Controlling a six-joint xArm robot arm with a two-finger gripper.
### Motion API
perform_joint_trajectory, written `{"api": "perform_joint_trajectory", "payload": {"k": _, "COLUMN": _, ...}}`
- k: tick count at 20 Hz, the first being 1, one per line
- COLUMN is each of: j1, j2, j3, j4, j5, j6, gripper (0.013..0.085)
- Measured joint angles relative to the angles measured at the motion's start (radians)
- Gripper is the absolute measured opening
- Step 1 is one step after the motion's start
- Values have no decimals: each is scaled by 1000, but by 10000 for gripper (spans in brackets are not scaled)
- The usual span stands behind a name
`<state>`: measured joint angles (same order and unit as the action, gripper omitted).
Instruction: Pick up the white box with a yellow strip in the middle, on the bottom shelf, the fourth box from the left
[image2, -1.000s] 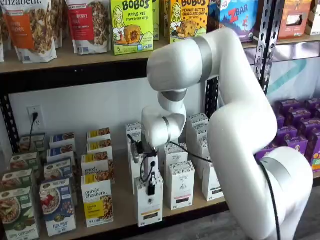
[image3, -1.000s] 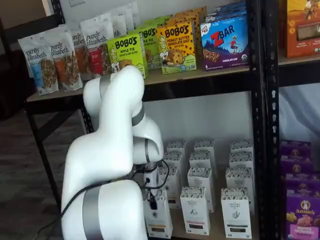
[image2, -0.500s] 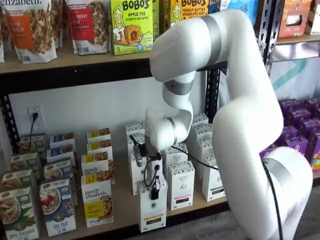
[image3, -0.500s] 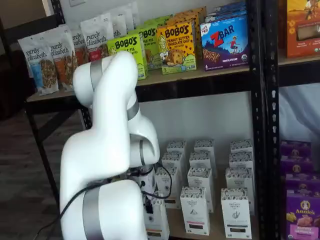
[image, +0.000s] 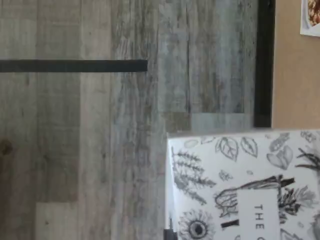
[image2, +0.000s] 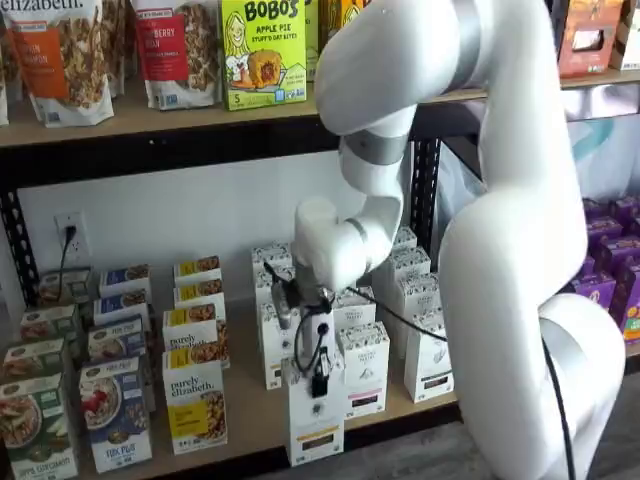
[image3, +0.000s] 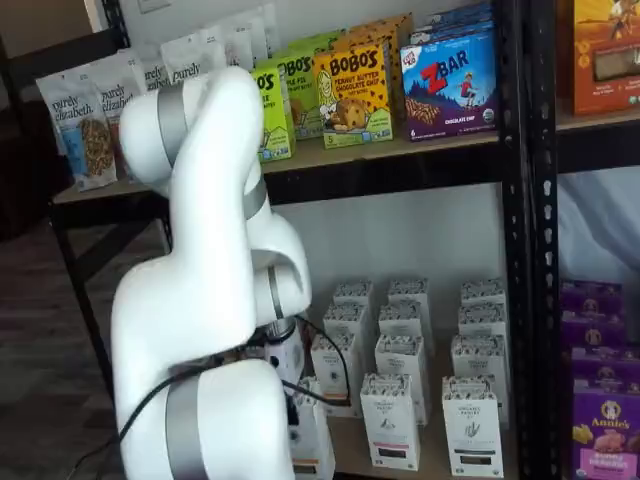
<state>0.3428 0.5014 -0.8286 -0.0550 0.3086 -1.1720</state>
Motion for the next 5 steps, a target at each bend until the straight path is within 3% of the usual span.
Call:
{"api": "perform_joint_trajectory", "payload": {"k": 2, "j1": 0, "j2": -46, "j3": 30, "j4": -15, "j5": 15, "j6": 14, "gripper": 490}}
{"api": "perform_joint_trajectory", "payload": {"k": 5, "j1": -2, "j2": -118, "j3": 60, "j4": 25, "j5": 76, "j6": -24, "gripper": 490}}
